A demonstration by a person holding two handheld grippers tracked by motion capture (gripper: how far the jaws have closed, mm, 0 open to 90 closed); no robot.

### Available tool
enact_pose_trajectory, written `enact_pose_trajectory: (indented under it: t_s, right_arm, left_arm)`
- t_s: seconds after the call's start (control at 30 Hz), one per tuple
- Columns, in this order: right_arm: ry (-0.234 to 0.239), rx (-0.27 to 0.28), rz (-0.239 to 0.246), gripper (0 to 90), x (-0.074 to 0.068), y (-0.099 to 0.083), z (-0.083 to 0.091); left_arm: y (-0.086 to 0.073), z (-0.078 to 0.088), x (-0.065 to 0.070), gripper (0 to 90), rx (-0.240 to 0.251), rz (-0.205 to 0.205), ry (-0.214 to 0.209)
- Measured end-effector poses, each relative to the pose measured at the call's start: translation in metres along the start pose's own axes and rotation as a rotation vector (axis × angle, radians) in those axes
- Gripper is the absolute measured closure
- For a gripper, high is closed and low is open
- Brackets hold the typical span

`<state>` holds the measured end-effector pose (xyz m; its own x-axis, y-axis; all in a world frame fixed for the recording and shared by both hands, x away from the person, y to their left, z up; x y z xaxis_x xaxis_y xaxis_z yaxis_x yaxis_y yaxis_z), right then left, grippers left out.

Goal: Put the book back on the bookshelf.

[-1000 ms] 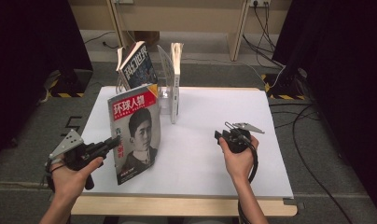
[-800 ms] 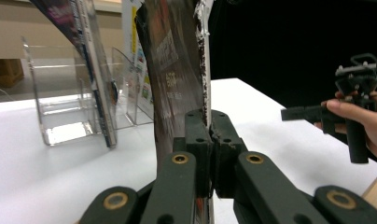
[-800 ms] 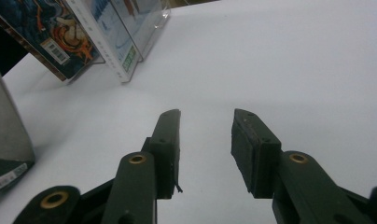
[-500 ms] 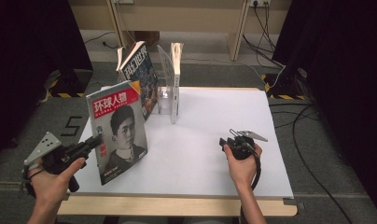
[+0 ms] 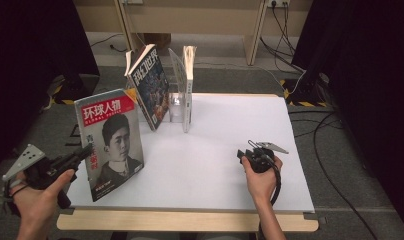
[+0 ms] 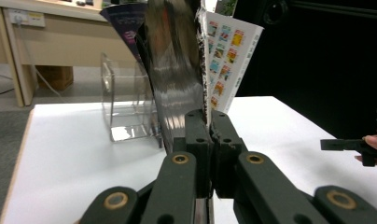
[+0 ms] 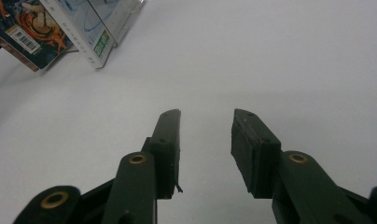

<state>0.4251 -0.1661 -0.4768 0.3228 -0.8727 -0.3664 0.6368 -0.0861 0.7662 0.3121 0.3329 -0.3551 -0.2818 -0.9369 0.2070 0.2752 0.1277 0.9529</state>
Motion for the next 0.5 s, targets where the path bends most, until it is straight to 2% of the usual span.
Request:
enact_pose_trajectory:
  t_s: [0.03, 0.23, 0.5]
  right_arm:
    - [-0.001, 0.000, -0.001, 62.7, 0.000, 0.000, 0.000]
    - [-0.002, 0.000, -0.005, 62.6, 0.002, 0.000, 0.000]
    - [-0.002, -0.007, -0.011, 62.6, 0.002, -0.002, -0.001]
  left_arm:
    - [0.001, 0.002, -0.002, 87.3, 0.000, 0.013, 0.005]
    - [0.005, 0.008, -0.013, 87.3, 0.019, 0.001, 0.045]
    - [0.015, -0.003, -0.016, 87.4, 0.041, -0.026, 0.067]
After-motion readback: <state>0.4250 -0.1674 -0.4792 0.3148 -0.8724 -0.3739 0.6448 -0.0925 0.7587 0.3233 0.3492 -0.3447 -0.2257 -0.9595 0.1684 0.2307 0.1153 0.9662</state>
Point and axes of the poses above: each handheld gripper's, and its own axes: z roughly backward along the jaws, y roughly out of its top, x roughly to its right, the point moved 4 cm from there along -z, roughly forward along the jaws, and after that the axes turned 8 degrees about y, right-handed, at the moved point
